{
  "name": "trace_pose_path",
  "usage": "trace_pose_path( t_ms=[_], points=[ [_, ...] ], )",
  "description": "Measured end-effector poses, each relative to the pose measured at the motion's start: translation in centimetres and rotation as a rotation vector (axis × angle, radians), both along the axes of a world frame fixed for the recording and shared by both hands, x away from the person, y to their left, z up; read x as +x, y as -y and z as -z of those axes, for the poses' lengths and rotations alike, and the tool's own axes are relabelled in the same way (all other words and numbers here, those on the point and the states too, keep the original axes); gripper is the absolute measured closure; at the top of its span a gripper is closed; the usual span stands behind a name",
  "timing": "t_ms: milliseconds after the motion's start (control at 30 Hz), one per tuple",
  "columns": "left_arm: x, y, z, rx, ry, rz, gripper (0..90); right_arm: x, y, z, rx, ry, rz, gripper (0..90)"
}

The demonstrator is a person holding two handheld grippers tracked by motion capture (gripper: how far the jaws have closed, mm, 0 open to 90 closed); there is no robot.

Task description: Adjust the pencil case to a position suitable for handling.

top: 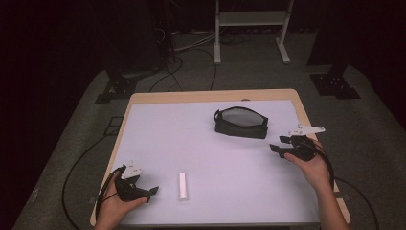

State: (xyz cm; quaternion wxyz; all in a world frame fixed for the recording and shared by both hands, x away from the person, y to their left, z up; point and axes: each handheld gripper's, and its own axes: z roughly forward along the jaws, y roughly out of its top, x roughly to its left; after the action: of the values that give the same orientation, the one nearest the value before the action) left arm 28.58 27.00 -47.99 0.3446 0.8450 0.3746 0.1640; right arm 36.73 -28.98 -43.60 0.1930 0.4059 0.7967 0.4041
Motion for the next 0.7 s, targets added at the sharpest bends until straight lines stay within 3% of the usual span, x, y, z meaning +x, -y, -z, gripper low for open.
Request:
trace_pose_path(
  t_ms=[367,700],
  points=[
    [0.0,0.0,0.0,0.000,-0.001,0.000,0.0,1.3,-0.6,-1.5,0.006,0.025,-0.024,44.5],
    [0.0,0.0,0.0,0.000,-0.001,0.001,0.0,2.9,-1.8,-3.1,0.022,0.049,-0.086,46.1]
  ],
)
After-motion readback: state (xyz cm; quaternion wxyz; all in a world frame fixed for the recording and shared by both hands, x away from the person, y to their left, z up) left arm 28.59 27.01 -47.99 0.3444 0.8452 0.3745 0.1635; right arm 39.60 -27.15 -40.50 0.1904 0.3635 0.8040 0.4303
